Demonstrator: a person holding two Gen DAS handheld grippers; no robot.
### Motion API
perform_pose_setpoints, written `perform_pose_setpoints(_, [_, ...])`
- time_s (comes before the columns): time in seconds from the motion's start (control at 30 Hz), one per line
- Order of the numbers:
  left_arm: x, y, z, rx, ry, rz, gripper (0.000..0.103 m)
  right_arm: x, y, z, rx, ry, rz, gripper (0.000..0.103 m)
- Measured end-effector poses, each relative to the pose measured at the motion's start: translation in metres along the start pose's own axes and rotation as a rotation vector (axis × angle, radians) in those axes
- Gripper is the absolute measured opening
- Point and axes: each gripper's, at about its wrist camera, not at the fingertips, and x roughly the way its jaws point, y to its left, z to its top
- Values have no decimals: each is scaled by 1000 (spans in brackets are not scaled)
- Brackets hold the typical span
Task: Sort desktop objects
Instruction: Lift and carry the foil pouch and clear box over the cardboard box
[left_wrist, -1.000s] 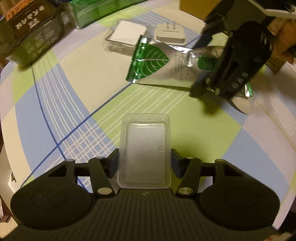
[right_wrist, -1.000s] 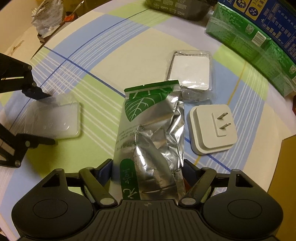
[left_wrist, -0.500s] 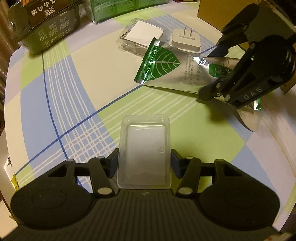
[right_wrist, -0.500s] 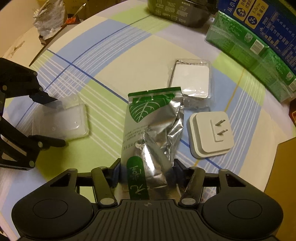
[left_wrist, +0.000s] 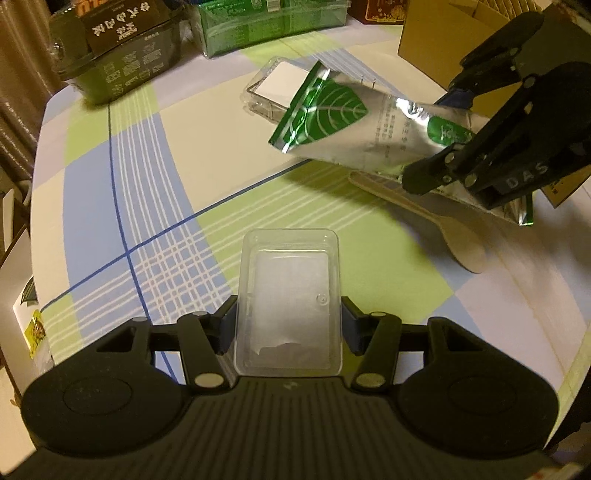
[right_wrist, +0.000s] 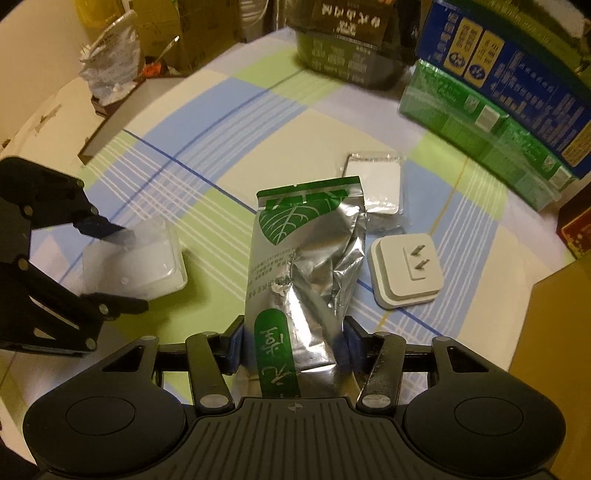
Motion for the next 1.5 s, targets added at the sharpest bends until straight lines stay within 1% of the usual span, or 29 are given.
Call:
perform_pose_setpoints(0.13, [-15, -8, -2, -22, -9, 10, 51, -23, 1, -4, 17, -22, -2, 51])
perform_pose_setpoints(0.33, [-46, -25, 0, -54, -49, 17, 51, -60, -1, -15, 43, -57, -14, 51])
perform_pose_setpoints(0.5, [-70, -49, 6, -58, -84, 35, 51, -92, -6, -30, 73, -84, -18, 51])
perform_pose_setpoints(0.9, [-116, -109, 18, -46, -145, 39, 51, -159, -30, -75, 147, -145, -38, 51])
perform_pose_setpoints(1.17, [-130, -145, 27, -32, -161, 45, 51, -190, -52, -113, 216, -174, -42, 51])
perform_pose_setpoints(1.5, [-134, -199, 49, 10, -181, 2, 51, -221, -85, -169, 303, -194, -68, 51])
